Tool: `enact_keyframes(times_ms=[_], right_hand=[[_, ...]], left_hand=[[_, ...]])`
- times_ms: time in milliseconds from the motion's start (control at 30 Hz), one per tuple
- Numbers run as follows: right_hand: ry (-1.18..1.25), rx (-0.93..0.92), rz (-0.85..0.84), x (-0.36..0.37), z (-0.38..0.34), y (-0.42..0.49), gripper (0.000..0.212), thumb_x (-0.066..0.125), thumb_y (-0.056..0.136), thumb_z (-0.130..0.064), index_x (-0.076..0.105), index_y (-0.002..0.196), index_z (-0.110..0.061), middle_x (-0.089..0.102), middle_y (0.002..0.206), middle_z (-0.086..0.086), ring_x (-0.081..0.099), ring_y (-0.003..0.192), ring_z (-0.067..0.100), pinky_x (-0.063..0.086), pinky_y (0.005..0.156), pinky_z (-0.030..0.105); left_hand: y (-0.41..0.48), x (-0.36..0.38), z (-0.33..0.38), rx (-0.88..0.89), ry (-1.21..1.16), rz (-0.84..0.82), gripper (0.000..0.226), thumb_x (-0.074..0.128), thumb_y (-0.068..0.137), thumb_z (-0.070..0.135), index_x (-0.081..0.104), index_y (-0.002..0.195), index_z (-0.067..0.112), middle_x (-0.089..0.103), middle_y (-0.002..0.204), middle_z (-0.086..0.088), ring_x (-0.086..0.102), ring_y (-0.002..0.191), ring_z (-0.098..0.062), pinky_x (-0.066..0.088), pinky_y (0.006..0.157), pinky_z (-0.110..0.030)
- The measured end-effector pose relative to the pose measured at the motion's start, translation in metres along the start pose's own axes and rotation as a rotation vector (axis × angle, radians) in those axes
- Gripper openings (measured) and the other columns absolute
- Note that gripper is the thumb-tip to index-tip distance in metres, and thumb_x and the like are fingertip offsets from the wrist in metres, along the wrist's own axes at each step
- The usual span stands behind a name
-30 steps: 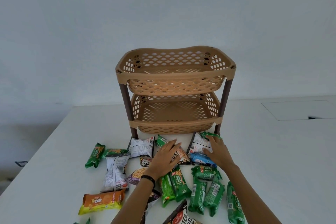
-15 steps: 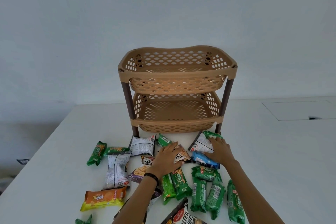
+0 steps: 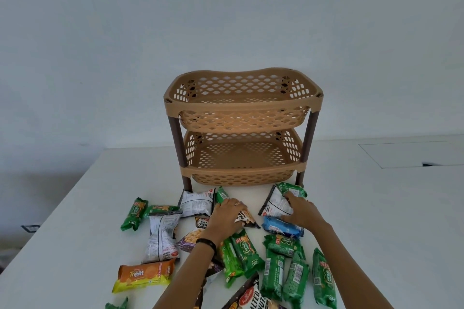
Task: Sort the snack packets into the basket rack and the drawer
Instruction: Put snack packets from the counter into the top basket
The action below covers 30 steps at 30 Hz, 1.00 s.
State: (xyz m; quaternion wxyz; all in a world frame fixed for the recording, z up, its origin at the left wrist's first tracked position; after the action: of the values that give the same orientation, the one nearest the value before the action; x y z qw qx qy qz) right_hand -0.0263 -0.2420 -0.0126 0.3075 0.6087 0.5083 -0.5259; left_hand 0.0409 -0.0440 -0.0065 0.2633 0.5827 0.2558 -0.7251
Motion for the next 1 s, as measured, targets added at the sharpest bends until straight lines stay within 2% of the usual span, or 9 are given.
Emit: enact_keyframes(times_ms=[167, 267, 400, 500, 600, 733, 800, 933, 1000], right_hand=[[0.089, -0.019, 0.137, -0.022, -0.002, -0.005, 0.056, 0.065, 0.078, -0.041, 0.042, 0.123, -0.018, 0.061, 0.117, 0.002, 0.057, 0.102, 0.020, 0.041, 0.077, 0.028], [0.169, -0.058, 0.178, -0.043, -0.012, -0.009, 0.060, 0.065, 0.079, -0.042, 0.039, 0.128, -0.018, 0.062, 0.119, 0.003, 0.059, 0.102, 0.021, 0.043, 0.078, 0.028], [0.319, -0.183, 0.132, -0.070, -0.037, -0.015, 0.061, 0.066, 0.081, -0.040, 0.036, 0.131, -0.021, 0.056, 0.129, 0.000, 0.056, 0.112, 0.020, 0.042, 0.082, 0.025], [0.350, -0.274, 0.168, -0.099, -0.059, -0.022, 0.053, 0.067, 0.080, -0.039, 0.040, 0.122, -0.023, 0.055, 0.121, -0.003, 0.056, 0.107, 0.015, 0.046, 0.078, 0.023], [0.386, -0.361, 0.247, -0.137, -0.082, -0.029, 0.049, 0.069, 0.078, -0.040, 0.043, 0.117, -0.024, 0.060, 0.116, -0.003, 0.058, 0.103, 0.012, 0.054, 0.082, 0.032], [0.546, -0.543, 0.283, -0.194, -0.119, -0.042, 0.045, 0.072, 0.078, -0.035, 0.045, 0.114, -0.031, 0.056, 0.107, -0.028, 0.056, 0.101, -0.012, 0.052, 0.075, 0.011], [0.564, -0.594, 0.335, -0.223, -0.135, -0.045, 0.042, 0.073, 0.077, -0.034, 0.046, 0.110, -0.031, 0.057, 0.102, -0.028, 0.057, 0.095, -0.015, 0.050, 0.069, 0.008], [0.597, -0.628, 0.473, -0.273, -0.156, -0.037, 0.042, 0.073, 0.077, -0.032, 0.046, 0.108, -0.024, 0.055, 0.095, -0.028, 0.056, 0.084, -0.022, 0.047, 0.060, 0.004], [0.623, -0.653, 0.597, -0.298, -0.162, -0.030, 0.039, 0.074, 0.078, -0.027, 0.049, 0.107, -0.017, 0.056, 0.092, -0.026, 0.056, 0.080, -0.023, 0.044, 0.059, 0.000]], left_hand=[[-0.002, -0.005, -0.003, 0.006, -0.012, 0.034, 0.046, 0.056, 0.087, 0.019, 0.047, 0.132, 0.026, 0.044, 0.138, -0.001, 0.036, 0.131, -0.020, 0.029, 0.106, -0.037], [-0.003, -0.008, -0.004, 0.029, -0.063, 0.034, 0.045, 0.057, 0.087, 0.020, 0.049, 0.130, 0.028, 0.047, 0.134, 0.000, 0.040, 0.128, -0.019, 0.030, 0.104, -0.036], [-0.002, -0.029, -0.008, 0.106, -0.268, 0.002, 0.043, 0.063, 0.083, 0.016, 0.057, 0.125, 0.025, 0.057, 0.126, -0.001, 0.048, 0.120, -0.019, 0.037, 0.103, -0.036], [-0.006, -0.055, -0.011, 0.156, -0.425, -0.036, 0.042, 0.066, 0.083, 0.010, 0.060, 0.124, 0.018, 0.060, 0.126, -0.002, 0.051, 0.120, -0.017, 0.039, 0.104, -0.035], [-0.011, -0.084, -0.012, 0.198, -0.511, -0.052, 0.040, 0.066, 0.084, 0.009, 0.060, 0.123, 0.013, 0.060, 0.128, -0.001, 0.052, 0.120, -0.011, 0.039, 0.104, -0.025], [-0.016, -0.121, -0.018, 0.209, -0.558, -0.059, 0.039, 0.066, 0.086, 0.012, 0.059, 0.124, 0.017, 0.058, 0.121, 0.010, 0.053, 0.108, 0.002, 0.039, 0.090, -0.002], [-0.019, -0.141, -0.018, 0.229, -0.603, -0.068, 0.039, 0.067, 0.085, 0.014, 0.059, 0.124, 0.019, 0.058, 0.122, 0.009, 0.054, 0.110, -0.002, 0.042, 0.092, -0.008], [-0.023, -0.182, -0.017, 0.277, -0.698, -0.067, 0.039, 0.068, 0.085, 0.017, 0.060, 0.122, 0.029, 0.062, 0.120, 0.003, 0.061, 0.107, -0.017, 0.053, 0.091, -0.034], [-0.026, -0.203, -0.016, 0.297, -0.738, -0.041, 0.039, 0.069, 0.084, 0.022, 0.061, 0.120, 0.036, 0.062, 0.119, 0.005, 0.063, 0.105, -0.017, 0.055, 0.089, -0.036]])
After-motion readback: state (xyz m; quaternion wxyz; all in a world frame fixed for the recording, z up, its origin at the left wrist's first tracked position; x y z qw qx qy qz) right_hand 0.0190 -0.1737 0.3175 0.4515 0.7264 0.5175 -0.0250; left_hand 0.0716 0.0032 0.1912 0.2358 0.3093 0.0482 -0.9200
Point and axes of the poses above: each hand's wrist, its own y-axis towards the middle knuckle, its own x-axis out of the palm, z = x × y, the point moved 7 cm from there along y, towards the middle knuckle
